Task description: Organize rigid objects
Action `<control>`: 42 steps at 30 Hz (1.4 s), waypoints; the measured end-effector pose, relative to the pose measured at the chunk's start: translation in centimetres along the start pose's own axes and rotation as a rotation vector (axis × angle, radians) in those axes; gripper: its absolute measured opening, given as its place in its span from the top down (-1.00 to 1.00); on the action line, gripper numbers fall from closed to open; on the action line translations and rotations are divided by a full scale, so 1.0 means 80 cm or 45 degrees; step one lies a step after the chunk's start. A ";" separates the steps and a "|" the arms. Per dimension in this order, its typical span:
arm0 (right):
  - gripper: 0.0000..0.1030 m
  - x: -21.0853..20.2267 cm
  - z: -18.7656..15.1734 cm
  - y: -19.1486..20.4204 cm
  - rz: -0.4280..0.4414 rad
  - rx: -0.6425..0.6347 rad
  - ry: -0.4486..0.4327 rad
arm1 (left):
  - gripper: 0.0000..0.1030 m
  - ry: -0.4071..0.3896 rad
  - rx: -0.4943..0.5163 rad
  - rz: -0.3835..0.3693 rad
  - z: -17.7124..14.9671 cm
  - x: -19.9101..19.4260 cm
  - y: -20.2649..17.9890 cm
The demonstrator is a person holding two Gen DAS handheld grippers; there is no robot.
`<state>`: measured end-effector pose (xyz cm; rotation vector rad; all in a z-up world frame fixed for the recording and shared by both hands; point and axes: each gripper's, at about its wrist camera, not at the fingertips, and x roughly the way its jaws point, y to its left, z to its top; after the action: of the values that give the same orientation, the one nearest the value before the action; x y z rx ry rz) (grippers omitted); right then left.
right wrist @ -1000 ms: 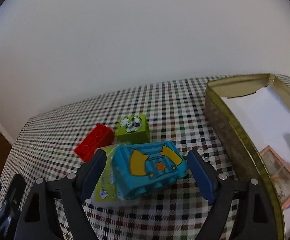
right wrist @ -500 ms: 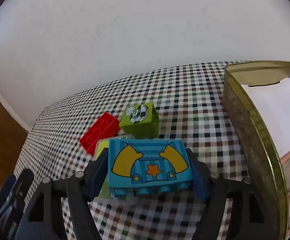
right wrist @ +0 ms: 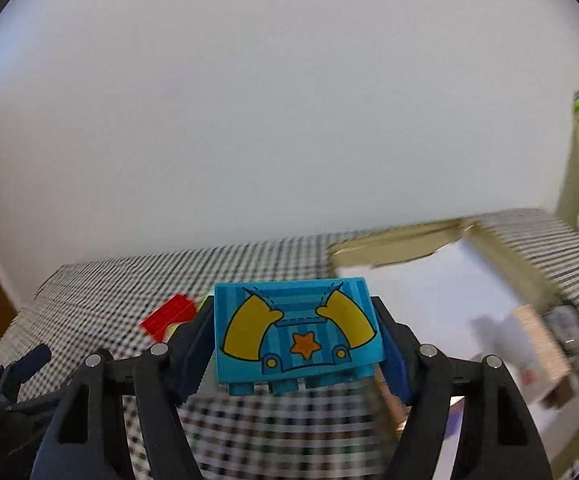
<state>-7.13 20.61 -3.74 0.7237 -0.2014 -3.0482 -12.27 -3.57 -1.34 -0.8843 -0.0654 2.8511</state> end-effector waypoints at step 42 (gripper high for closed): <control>-0.43 0.014 -0.018 -0.003 -0.031 -0.127 -0.088 | -0.04 0.063 -0.077 0.196 0.002 0.027 -0.008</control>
<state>-7.50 20.60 -5.51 0.6202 -0.0410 -3.0826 -14.03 -2.58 -2.33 -1.0129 -0.0817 2.9810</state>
